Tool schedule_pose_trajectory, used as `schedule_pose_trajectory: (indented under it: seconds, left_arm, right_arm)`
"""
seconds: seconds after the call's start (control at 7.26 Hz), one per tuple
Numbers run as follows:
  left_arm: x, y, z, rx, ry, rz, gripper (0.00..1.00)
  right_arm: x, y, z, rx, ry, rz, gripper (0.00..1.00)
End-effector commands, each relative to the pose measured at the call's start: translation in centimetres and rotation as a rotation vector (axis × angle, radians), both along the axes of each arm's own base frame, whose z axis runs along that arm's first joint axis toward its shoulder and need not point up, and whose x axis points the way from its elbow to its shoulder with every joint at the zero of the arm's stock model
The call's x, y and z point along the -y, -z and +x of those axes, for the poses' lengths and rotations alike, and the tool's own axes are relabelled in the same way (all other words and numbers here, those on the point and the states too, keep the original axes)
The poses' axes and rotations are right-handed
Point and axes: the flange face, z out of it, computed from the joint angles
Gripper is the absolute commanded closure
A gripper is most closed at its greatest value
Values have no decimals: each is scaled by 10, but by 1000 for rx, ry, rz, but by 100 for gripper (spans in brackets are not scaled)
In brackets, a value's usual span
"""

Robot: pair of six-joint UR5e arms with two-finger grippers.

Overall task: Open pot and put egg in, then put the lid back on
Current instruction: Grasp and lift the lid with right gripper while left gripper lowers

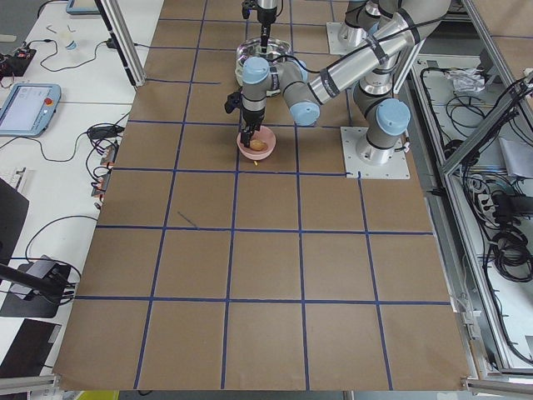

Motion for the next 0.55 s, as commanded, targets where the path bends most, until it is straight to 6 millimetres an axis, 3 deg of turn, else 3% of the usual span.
schedule_pose_trajectory:
  seconds: [0.0,0.14,0.41]
  left_arm:
    - [-9,17,-4,-22,-114,31,3]
    - [-11,19,-6,-36,-114,32,3]
    - [-11,22,-6,-38,-129,36,4]
  right_arm:
    - [2,-10,-2,5,-3,-18,63]
    - [5,-14,-3,5,0,-25,65]
    - [21,-57,-20,13,35,-56,66]
